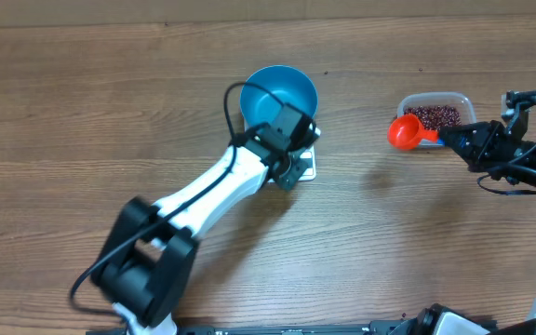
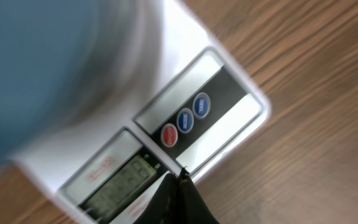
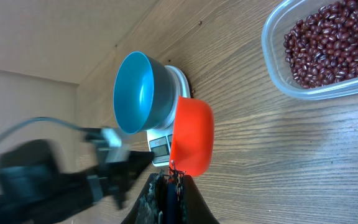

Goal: Scoop item into bowl and weigh 150g on scale
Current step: 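Lift the left gripper off the scale and back away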

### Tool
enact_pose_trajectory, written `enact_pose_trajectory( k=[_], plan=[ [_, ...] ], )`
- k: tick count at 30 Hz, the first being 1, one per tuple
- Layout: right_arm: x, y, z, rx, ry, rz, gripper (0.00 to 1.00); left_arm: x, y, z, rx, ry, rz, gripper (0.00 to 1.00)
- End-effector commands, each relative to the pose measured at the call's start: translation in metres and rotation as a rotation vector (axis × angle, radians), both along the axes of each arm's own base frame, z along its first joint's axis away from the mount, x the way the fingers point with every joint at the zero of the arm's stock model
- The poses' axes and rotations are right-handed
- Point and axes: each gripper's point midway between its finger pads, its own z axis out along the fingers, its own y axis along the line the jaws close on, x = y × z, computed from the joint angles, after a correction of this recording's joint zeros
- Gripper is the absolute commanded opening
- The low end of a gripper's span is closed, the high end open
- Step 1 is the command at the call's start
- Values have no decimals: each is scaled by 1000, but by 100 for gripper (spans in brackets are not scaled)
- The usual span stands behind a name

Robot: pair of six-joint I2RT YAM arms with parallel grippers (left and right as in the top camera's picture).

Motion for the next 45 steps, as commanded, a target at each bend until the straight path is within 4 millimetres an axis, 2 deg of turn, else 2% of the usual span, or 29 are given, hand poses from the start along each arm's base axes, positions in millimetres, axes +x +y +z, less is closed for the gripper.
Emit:
enact_pose_trajectory(
  k=[1, 5, 10, 16, 25, 28, 32, 38, 44, 45],
  plan=[
    [3, -2, 11, -15, -40, 5, 4, 7, -11, 86, -120, -131, -28, 4],
    [3, -2, 11, -15, -40, 5, 4, -6, 2, 118, -134, -152, -21, 4],
    [3, -2, 11, -17, -42, 7, 4, -21, 27, 132, -148, -108, 5, 4],
    [4, -2, 11, -18, -44, 6, 4, -21, 60, 122, -173, -10, 70, 4],
    [3, -4, 9, -29, -36, -1, 4, -14, 97, 101, -134, 4, 4, 4],
    [3, -4, 9, -29, -36, -1, 4, -14, 100, 98, -128, 6, -19, 5],
    [3, -4, 9, -28, -34, -1, 4, -15, 93, 100, -160, 7, -45, 4],
    [3, -4, 9, -28, -35, -1, 4, -15, 94, 100, -157, 5, -44, 5],
    [3, -4, 9, -28, -34, -1, 4, -15, 94, 100, -157, 5, -44, 46],
    [3, -4, 9, -28, -34, 0, 4, -15, 94, 100, -157, 5, -44, 64]
  ],
)
